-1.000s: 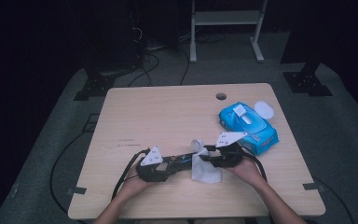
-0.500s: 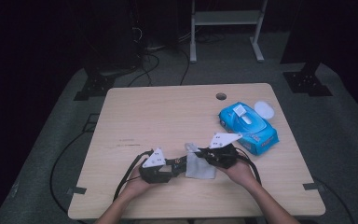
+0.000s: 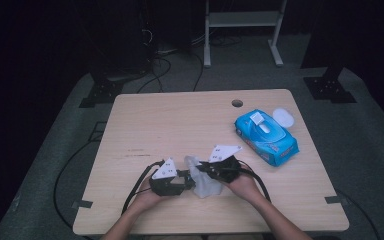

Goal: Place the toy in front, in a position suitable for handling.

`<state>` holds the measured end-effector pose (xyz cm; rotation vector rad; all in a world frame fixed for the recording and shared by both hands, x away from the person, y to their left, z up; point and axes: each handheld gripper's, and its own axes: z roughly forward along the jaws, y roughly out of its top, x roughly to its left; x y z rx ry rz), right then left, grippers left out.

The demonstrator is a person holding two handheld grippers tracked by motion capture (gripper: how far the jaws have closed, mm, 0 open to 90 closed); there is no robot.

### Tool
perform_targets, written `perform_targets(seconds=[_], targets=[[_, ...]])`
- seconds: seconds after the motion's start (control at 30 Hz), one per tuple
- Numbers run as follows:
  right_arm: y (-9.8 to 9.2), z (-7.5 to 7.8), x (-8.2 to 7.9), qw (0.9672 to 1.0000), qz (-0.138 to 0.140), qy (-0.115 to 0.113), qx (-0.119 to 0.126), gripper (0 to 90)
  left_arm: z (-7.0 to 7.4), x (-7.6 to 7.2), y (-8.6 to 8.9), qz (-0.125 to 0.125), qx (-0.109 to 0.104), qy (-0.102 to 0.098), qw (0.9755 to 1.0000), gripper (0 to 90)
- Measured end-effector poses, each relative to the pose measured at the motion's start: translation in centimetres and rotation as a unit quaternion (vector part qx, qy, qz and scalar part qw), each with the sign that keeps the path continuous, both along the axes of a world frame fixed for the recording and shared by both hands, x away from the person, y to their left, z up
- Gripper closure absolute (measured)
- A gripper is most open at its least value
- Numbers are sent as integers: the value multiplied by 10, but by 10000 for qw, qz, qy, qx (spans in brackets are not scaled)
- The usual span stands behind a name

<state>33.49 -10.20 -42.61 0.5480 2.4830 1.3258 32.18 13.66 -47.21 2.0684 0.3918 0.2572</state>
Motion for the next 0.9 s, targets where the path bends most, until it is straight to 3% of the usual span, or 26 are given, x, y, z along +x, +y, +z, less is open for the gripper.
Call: perform_targets(seconds=[0.13, 0.27, 0.43, 0.57, 0.63, 0.73, 0.9], targets=[[-22, 0, 5, 9991, -374, -94, -146, 862, 0, 1, 0, 5, 18, -25, 10000, 581], [-24, 1, 8, 9984, -511, -161, -173, 863, 2, 4, 1, 87, 104, -133, 9998, 581], [4, -1, 3, 9998, -169, -91, -56, 863, 2, 5, 0, 79, 143, -166, 9997, 580], [27, -3, -1, 9998, 169, -2, 98, 863, 2, 6, 0, 145, 115, -80, 9998, 580], [32, -3, -2, 9998, 195, -34, 54, 863, 1, 6, 0, 174, 81, -54, 9998, 580], [25, -2, 1, 10000, 66, -54, -18, 863, 2, 6, 0, 146, 108, -91, 9998, 581], [-7, 1, 11, 9989, -375, -144, -228, 863, 2, 7, 1, 129, 124, -106, 9998, 581]])
